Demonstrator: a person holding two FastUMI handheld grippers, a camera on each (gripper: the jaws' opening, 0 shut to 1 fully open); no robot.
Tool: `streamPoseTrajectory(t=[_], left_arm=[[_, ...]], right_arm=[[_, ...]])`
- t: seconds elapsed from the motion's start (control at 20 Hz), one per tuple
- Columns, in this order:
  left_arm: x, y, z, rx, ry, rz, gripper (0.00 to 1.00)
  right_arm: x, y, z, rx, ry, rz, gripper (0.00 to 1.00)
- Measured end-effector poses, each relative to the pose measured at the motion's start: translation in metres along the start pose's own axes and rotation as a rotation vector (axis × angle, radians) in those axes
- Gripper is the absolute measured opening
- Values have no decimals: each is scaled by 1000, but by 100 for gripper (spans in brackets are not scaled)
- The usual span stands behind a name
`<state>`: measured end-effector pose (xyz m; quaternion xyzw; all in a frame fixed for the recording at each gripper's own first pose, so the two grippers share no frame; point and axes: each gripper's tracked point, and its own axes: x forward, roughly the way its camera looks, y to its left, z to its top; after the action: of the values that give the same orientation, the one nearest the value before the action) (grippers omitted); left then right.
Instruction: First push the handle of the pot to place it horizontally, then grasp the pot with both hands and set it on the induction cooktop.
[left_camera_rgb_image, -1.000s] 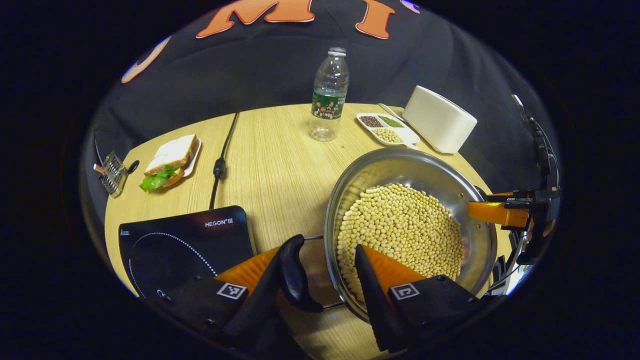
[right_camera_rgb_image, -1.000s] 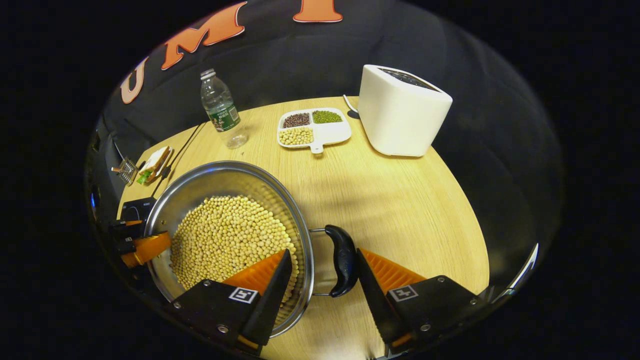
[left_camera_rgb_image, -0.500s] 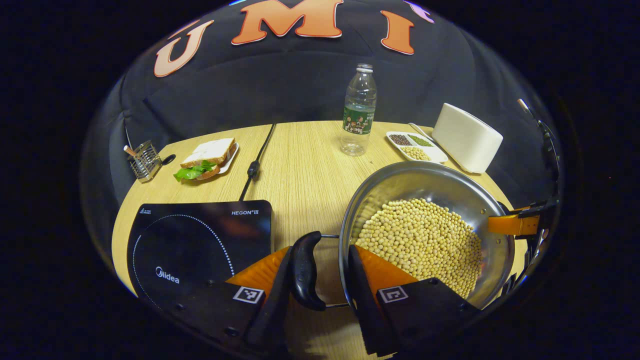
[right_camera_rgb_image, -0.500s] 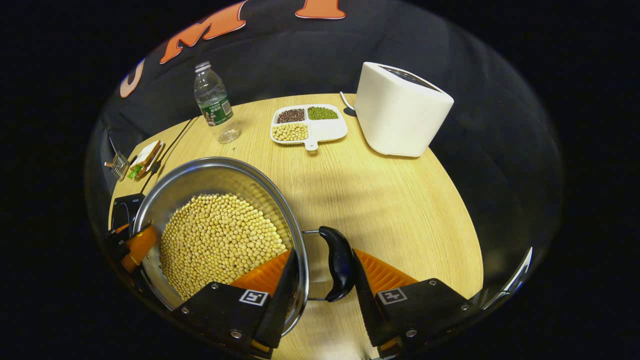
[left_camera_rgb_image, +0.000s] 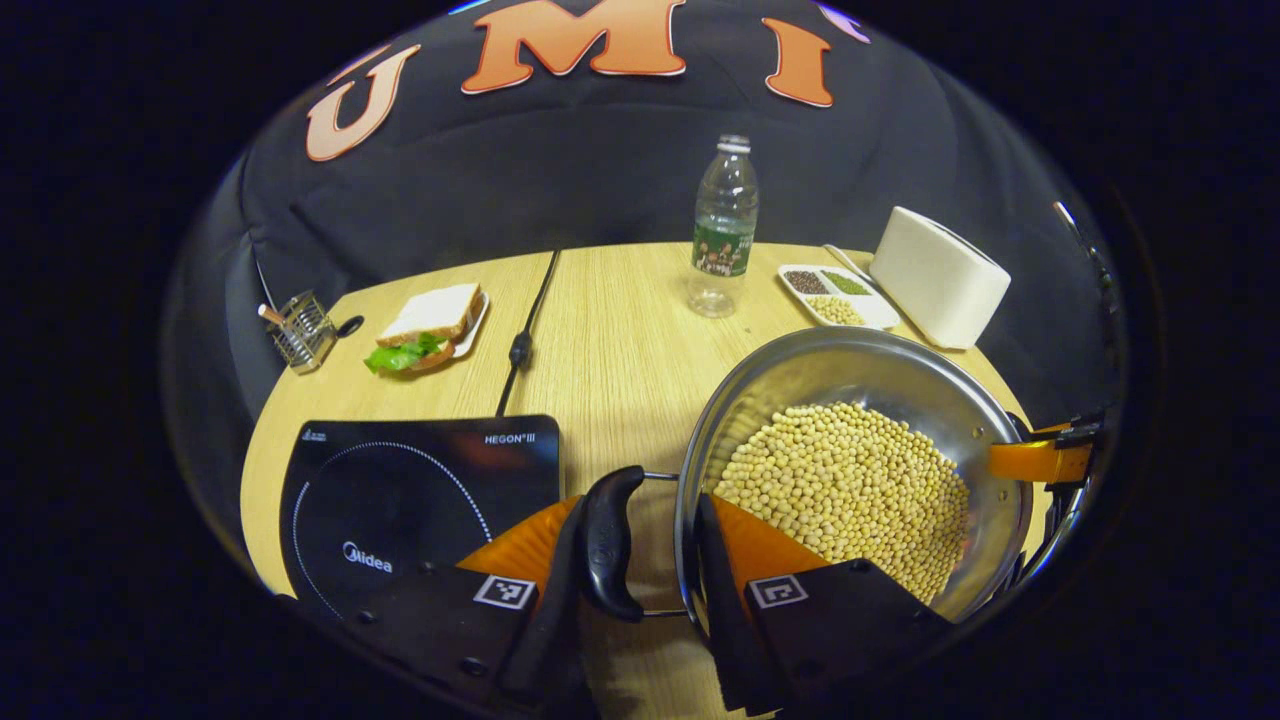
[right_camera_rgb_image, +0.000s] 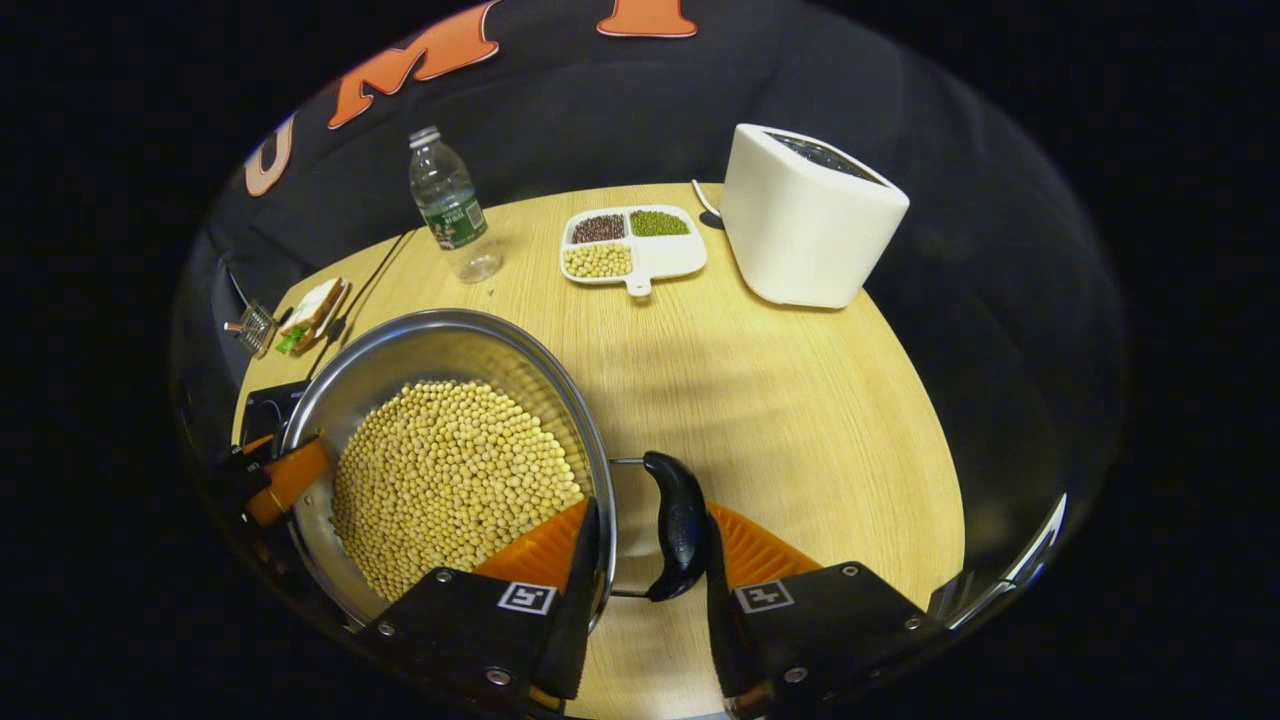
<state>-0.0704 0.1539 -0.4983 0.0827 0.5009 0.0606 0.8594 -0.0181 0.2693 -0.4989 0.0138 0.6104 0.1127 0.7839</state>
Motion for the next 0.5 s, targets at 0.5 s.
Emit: streamPoseTrajectory(t=[0.5], left_arm=[[-90, -42, 90, 11, -162, 12, 63]], right_arm=[[-93, -35, 63, 28, -186, 16, 50]])
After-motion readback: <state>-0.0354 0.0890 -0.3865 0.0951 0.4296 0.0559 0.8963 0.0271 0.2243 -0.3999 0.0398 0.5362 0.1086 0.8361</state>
